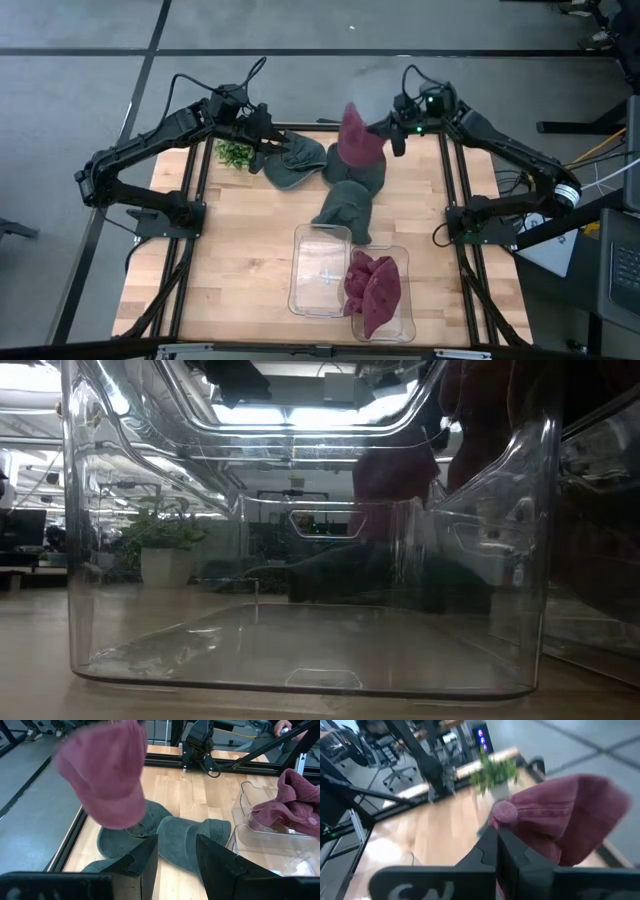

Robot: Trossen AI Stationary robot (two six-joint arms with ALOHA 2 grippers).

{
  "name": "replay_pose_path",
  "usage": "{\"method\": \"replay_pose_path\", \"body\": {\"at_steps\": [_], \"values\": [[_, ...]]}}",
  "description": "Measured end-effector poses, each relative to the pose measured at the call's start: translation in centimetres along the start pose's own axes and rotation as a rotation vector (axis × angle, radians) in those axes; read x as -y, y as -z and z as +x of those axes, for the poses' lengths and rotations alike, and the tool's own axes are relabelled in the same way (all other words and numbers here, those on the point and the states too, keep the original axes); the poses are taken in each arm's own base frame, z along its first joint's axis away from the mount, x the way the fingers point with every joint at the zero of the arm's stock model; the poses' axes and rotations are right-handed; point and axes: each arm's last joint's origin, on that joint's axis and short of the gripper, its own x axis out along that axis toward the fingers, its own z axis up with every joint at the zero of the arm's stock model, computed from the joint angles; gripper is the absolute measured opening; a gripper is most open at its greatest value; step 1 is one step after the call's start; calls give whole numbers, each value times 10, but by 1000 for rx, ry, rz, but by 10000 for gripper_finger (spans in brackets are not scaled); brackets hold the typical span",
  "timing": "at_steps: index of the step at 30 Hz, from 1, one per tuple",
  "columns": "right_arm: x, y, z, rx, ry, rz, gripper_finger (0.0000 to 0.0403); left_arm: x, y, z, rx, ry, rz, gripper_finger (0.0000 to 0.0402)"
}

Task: Pick & Place hat
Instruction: Put the red cap into the right transparent bin

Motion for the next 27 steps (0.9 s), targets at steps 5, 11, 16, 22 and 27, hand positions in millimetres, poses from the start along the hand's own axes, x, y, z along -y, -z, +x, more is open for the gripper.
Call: {"method": "replay_pose_path", "body": {"at_steps": [5, 11, 16, 22, 27], "values": [[-15, -28, -10, 44, -23, -60, 1, 0, 0, 0, 0, -1, -1, 127], [-34, -47, -18, 60, -96, -103, 0, 0, 0, 0, 0, 0, -2, 127], [-50, -55, -21, 40, -145, -115, 0, 0, 0, 0, -1, 0, -4, 127], [-74, -63, -23, 32, -196, -105, 0, 0, 0, 0, -2, 0, -4, 127], [-99, -74, -27, 53, -228, -110, 0, 0, 0, 0, -3, 1, -4, 127]]}}
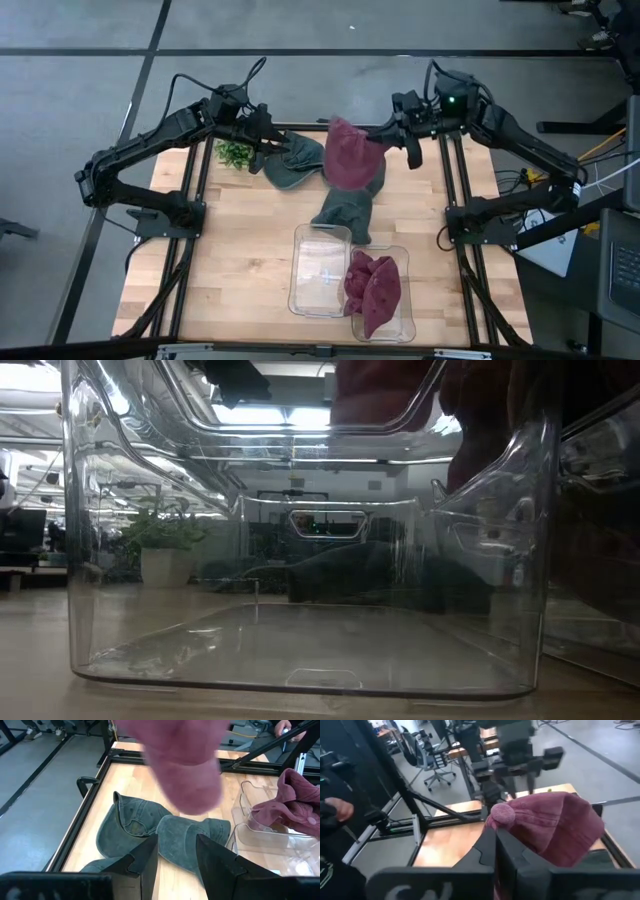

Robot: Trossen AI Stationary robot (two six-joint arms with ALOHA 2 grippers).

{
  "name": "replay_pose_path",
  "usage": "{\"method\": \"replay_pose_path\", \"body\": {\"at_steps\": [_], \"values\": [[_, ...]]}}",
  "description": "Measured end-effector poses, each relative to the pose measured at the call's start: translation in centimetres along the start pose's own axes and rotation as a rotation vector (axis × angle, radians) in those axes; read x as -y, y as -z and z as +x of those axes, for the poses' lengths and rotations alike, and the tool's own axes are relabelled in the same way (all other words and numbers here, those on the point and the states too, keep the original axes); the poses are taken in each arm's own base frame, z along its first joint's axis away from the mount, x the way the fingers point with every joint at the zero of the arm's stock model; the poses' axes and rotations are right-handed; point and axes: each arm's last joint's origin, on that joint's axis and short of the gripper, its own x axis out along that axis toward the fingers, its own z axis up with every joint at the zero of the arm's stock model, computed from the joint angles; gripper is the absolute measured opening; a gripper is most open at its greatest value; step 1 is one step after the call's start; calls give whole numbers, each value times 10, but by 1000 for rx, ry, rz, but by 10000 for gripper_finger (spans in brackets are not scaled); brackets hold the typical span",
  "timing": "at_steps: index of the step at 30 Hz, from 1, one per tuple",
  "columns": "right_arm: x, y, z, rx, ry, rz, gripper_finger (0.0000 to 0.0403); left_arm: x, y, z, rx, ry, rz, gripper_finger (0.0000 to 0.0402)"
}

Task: Pick & Place hat
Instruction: Put the red cap into the right transparent bin

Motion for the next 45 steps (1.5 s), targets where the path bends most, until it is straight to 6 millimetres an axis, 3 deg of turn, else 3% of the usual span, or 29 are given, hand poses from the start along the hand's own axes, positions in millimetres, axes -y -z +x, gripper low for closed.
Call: {"method": "replay_pose_path", "body": {"at_steps": [8, 20, 27, 35, 45], "values": [[-40, -1, 2, -94, -87, -64, 0, 0, 0, 0, 1, 1, -54, 127], [-104, -12, -3, -69, -282, -150, 0, 10, -3, 4, 8, 63, -78, 127], [-136, 5, -6, -200, -381, -132, 0, 34, -14, 9, 80, 148, -56, 127], [-172, 12, -25, -209, -534, -178, 0, 72, -28, 15, 171, 271, -77, 127], [-207, 44, -32, -346, -582, -218, 0, 125, -28, 20, 185, 98, -140, 127]]}}
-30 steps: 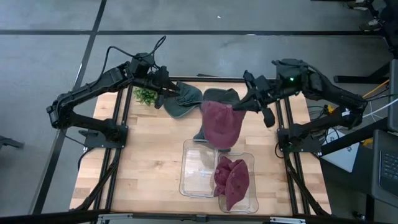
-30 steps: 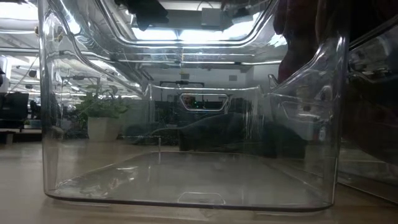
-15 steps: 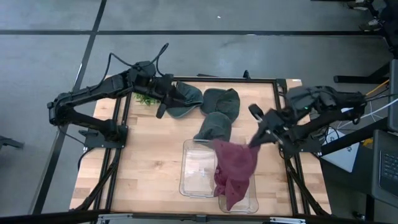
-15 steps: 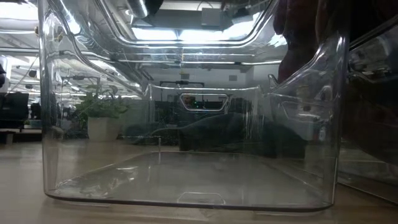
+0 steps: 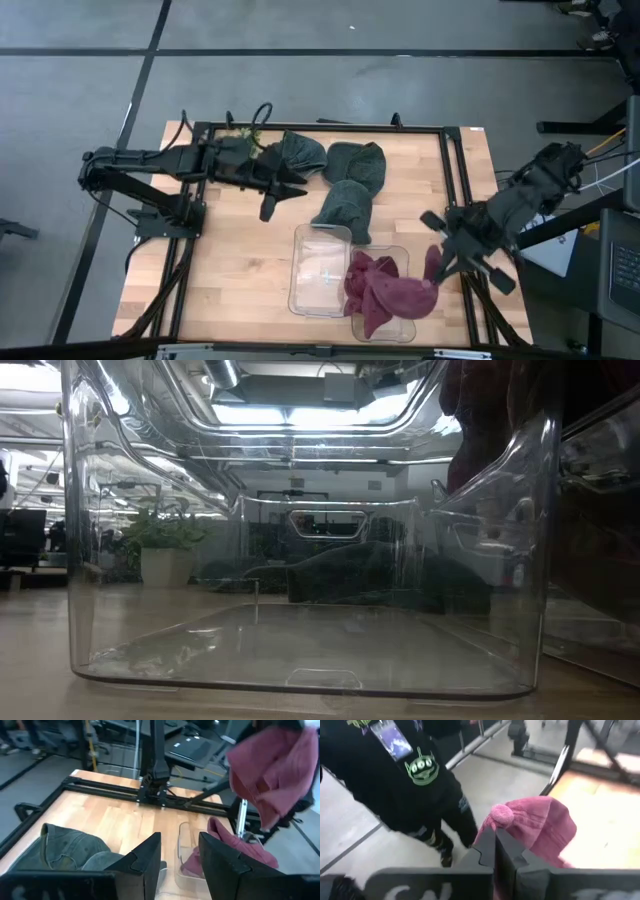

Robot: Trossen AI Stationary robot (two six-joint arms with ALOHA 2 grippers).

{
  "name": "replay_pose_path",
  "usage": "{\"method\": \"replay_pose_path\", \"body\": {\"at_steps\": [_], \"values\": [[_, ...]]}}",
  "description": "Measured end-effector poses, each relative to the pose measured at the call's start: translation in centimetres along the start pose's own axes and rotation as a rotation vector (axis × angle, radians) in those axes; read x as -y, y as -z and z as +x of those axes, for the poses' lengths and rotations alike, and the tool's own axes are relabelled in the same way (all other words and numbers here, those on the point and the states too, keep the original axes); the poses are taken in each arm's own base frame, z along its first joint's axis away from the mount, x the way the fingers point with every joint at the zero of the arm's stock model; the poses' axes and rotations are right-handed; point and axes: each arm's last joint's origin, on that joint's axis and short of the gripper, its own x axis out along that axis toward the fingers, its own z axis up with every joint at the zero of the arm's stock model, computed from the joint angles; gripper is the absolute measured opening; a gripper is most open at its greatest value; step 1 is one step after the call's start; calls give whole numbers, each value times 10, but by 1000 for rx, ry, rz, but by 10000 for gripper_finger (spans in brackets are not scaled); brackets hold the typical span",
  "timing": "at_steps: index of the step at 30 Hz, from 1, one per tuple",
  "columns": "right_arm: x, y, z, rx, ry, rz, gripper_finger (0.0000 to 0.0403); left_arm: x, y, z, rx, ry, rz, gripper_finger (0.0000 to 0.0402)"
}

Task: Pick & Place hat
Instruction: Put the red cap into the right transparent bin

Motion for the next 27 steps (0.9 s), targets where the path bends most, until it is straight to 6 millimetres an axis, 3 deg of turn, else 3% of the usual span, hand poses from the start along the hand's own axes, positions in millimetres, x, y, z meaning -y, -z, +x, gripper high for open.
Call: {"method": "replay_pose_path", "body": {"at_steps": [10, 17, 22, 27], "values": [[-11, 33, 46, -41, -91, 42, 0, 41, 5, -5, 90, -116, 6, 127], [-6, 58, 69, -89, -92, 54, 0, 48, 9, -3, 97, -181, -14, 127], [6, 82, 82, -165, -9, 112, 0, 49, 15, 9, 72, -196, -24, 127], [20, 86, 85, -159, 62, 135, 0, 50, 22, 23, 36, -209, -28, 127]]}}
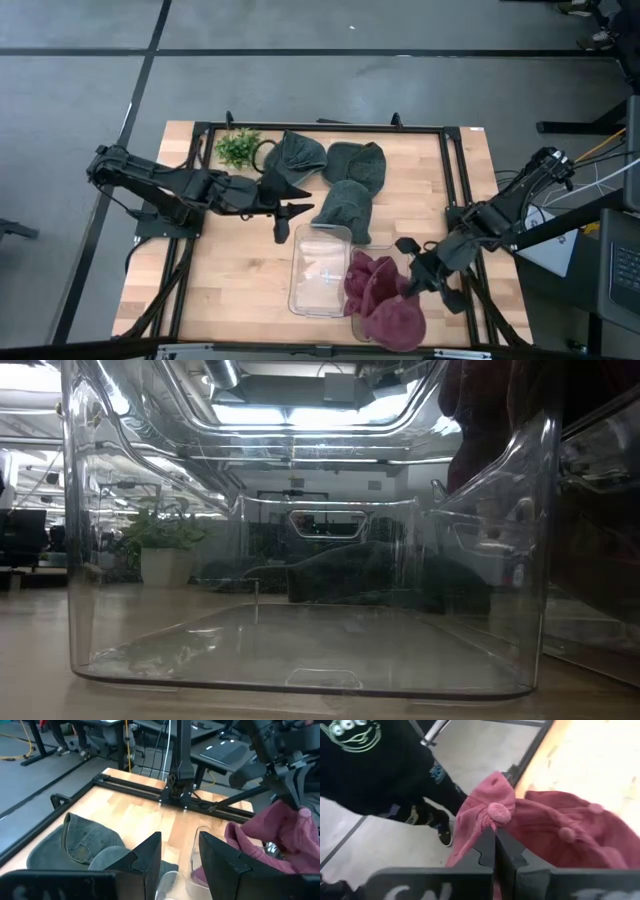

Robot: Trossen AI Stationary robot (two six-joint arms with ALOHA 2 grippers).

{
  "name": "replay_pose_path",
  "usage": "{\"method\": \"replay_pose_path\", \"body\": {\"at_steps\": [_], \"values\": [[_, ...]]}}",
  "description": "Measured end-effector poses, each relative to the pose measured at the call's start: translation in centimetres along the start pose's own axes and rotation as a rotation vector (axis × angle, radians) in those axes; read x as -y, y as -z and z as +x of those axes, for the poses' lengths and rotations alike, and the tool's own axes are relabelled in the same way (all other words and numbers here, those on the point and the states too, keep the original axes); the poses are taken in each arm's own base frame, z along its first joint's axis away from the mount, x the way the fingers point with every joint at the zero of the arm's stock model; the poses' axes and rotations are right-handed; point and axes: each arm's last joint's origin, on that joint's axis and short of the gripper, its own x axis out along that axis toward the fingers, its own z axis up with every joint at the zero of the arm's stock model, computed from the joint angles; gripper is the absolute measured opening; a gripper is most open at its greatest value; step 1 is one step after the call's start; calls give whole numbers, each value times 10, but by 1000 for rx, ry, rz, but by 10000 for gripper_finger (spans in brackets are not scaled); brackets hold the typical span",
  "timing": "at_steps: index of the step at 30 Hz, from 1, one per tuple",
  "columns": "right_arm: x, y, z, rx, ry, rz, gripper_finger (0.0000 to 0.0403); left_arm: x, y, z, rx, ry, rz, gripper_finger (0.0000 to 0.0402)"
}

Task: Pick & Place hat
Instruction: Put the red cap into the right transparent bin

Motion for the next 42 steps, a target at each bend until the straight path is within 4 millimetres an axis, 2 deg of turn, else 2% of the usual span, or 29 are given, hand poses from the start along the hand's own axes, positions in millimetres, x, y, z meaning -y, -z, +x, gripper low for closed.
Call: {"method": "replay_pose_path", "body": {"at_steps": [4, 12, 19, 31, 37, 42], "values": [[7, -7, -4, 25, 26, -20, 0, 2, 5, 8, -20, -8, 10, 127], [21, -22, -19, 63, 84, -48, 0, 3, 6, 10, -27, -10, 5, 127], [31, -7, -18, -84, 137, 25, 0, 3, 7, 10, -30, -9, -1, 127], [34, 19, -23, -331, 173, 202, 0, 3, 7, 10, -31, -9, 1, 127], [34, 17, -22, -308, 184, 196, 0, 3, 7, 10, -31, -10, 4, 127], [26, 5, -18, -192, 75, 142, 0, 3, 7, 10, -31, -10, 4, 127]]}}
